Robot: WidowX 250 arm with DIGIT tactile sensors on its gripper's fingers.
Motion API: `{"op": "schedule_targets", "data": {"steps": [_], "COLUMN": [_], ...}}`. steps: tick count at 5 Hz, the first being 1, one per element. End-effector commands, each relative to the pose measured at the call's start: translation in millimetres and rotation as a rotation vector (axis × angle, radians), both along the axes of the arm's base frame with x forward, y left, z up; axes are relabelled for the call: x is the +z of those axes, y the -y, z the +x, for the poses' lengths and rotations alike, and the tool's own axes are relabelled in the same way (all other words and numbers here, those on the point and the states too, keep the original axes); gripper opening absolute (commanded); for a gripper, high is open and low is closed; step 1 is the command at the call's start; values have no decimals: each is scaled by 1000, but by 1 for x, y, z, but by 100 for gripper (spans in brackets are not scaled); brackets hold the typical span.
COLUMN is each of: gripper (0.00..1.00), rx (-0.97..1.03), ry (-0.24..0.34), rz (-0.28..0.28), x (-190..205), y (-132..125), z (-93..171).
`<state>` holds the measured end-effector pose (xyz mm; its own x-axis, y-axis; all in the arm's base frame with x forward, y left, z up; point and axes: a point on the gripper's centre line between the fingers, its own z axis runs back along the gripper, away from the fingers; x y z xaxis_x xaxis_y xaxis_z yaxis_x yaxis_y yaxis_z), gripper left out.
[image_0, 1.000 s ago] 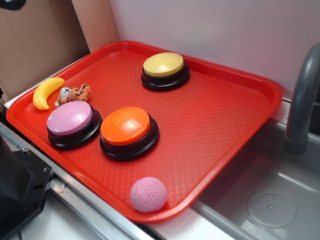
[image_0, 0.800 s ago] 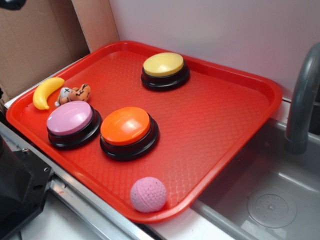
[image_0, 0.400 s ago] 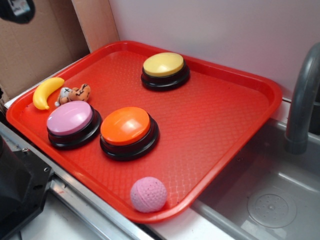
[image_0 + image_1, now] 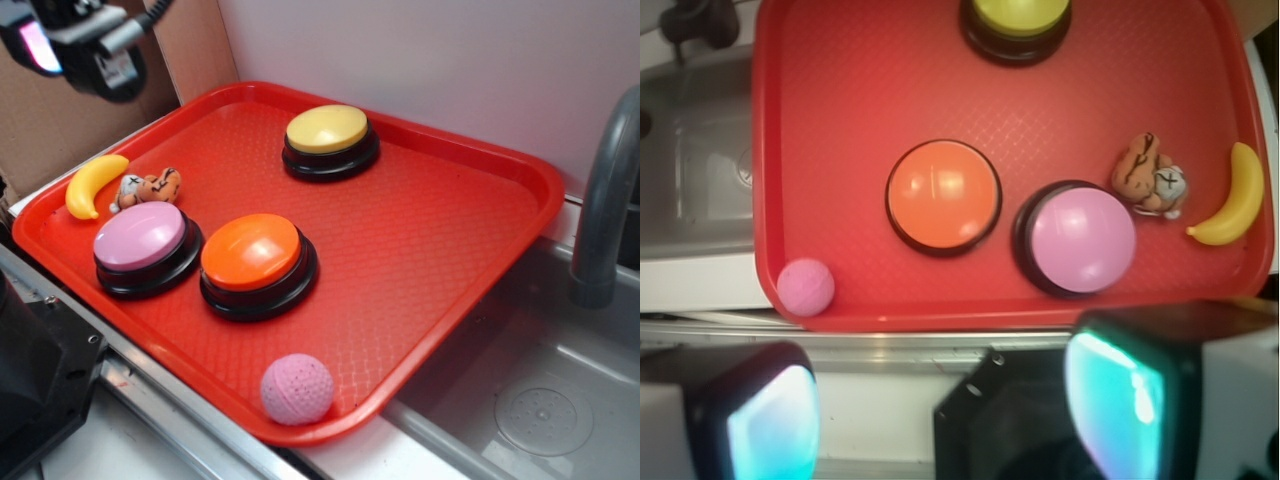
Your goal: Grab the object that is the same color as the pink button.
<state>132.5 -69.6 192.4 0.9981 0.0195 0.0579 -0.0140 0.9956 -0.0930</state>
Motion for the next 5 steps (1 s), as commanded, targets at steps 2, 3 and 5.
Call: {"op": "schedule_targets", "data": {"steps": [2,3,5], "gripper": [100,100,100], "rx": [25,42,63], "ry": [-34,-47,-67], "rz": [3,31,61], "x": [-56,-79,-112], "y": [58,72,79], "z": [10,14,17]}}
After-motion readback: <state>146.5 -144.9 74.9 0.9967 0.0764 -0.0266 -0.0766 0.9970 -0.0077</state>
